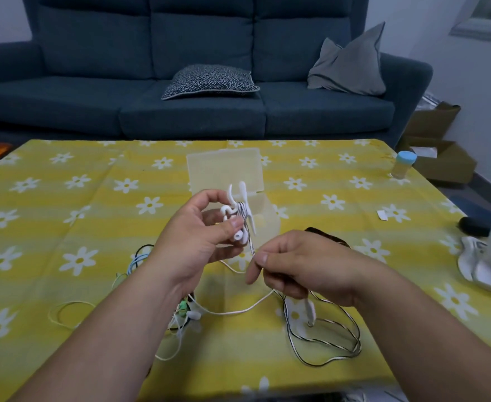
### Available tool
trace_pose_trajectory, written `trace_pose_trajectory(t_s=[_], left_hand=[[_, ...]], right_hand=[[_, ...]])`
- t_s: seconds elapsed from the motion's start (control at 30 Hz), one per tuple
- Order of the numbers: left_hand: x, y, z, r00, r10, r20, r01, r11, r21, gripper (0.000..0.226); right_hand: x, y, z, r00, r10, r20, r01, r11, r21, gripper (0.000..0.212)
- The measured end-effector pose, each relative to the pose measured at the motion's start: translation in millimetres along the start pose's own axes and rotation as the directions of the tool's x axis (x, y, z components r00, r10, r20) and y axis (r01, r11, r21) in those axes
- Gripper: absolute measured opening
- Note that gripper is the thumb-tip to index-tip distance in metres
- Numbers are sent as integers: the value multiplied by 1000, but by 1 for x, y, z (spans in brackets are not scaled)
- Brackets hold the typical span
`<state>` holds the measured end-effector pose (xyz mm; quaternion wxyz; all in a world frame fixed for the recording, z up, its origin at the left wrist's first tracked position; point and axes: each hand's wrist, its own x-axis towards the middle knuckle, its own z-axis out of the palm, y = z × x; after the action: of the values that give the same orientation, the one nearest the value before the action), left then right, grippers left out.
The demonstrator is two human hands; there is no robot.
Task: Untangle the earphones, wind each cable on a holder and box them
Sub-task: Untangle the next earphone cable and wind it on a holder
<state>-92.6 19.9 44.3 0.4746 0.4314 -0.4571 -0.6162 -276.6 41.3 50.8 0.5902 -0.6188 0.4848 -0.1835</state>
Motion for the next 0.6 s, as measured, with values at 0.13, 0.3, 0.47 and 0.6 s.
trace_pose_trajectory(t_s=[0.13,0.3,0.47,0.6], left_hand=[[1,-1,-6,1000,-13,-5,14,996,90,26],[-1,-4,-2,997,-30,65,17,979,202,25],[-4,-6,2,981,-81,175,18,941,337,26],[-5,-6,0,954,-149,261,48,933,358,28]], right_hand=[[-4,-9,-4,994,-102,-44,105,990,96,28],[-6,-16,-11,958,-161,-237,209,958,197,30],[-6,-15,-16,896,-194,-399,214,977,6,24],[-3,-8,-24,824,-202,-529,151,979,-138,23]])
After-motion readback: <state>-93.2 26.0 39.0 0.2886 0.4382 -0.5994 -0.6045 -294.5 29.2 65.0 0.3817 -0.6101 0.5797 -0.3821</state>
